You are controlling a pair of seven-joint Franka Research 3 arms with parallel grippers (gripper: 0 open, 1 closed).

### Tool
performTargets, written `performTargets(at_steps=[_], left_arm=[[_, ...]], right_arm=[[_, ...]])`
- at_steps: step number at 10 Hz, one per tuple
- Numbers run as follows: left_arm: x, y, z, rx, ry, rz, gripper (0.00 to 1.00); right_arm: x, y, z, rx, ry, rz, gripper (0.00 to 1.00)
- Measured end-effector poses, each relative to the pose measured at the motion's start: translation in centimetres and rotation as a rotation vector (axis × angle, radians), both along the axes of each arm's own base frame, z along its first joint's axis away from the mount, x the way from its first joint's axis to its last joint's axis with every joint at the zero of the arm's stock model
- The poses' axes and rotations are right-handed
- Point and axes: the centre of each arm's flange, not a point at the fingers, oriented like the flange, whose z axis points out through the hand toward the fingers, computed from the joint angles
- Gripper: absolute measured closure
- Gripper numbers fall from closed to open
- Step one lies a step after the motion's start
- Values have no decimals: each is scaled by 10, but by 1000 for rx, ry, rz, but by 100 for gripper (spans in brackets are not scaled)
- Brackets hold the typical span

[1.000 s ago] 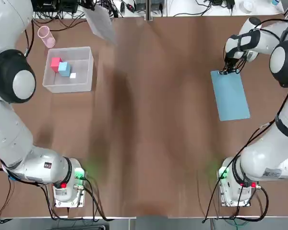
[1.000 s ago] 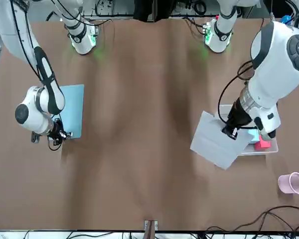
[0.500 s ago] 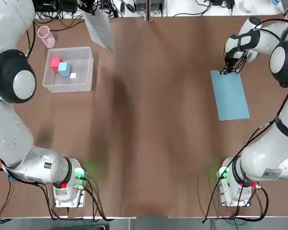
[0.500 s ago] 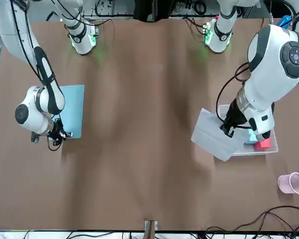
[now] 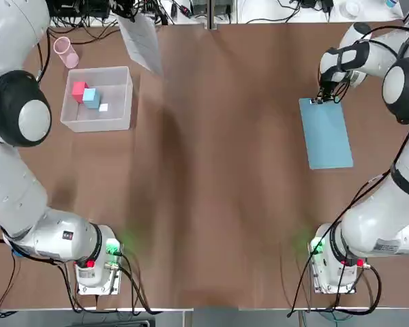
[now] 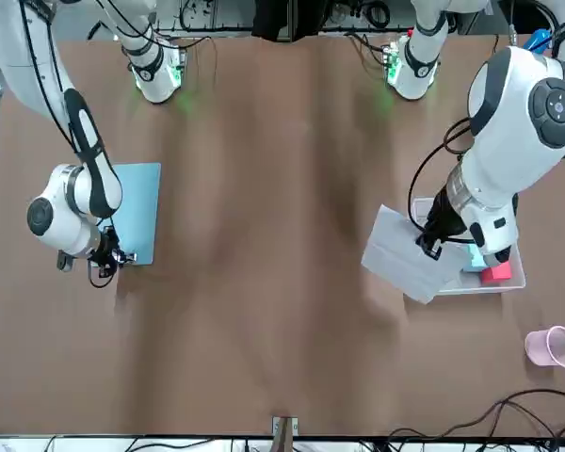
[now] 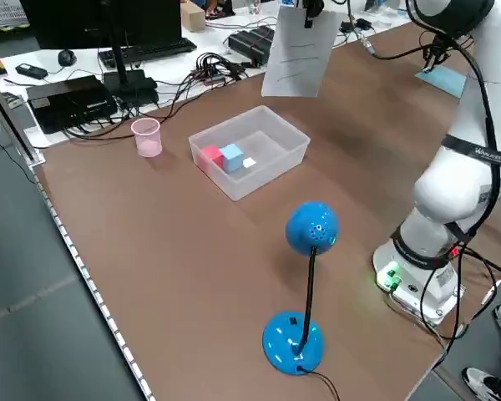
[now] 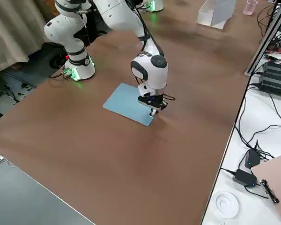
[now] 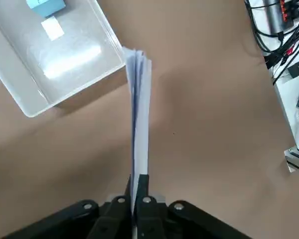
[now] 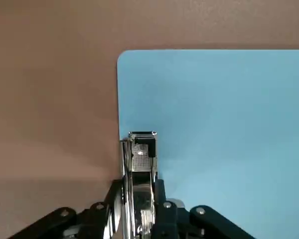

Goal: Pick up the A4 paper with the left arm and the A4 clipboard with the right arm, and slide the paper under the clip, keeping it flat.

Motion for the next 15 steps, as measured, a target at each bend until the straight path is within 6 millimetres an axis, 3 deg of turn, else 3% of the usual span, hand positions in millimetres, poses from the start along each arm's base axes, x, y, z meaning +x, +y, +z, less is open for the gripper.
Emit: performTargets(at_steps=[6, 10, 13, 15], left_arm=[[1, 3, 3, -1, -6, 5, 99], [2, 6, 5, -2, -11, 8, 99], [2, 7, 6, -2, -11, 9, 99], [3, 8, 6, -1, -11, 11, 99]], right_arm=[[13, 7, 15, 9, 36, -32, 70], [36, 30, 41, 12, 39, -42, 70], [59, 98, 70, 11, -26, -18, 70], [62, 164, 80, 14, -47, -71, 70]])
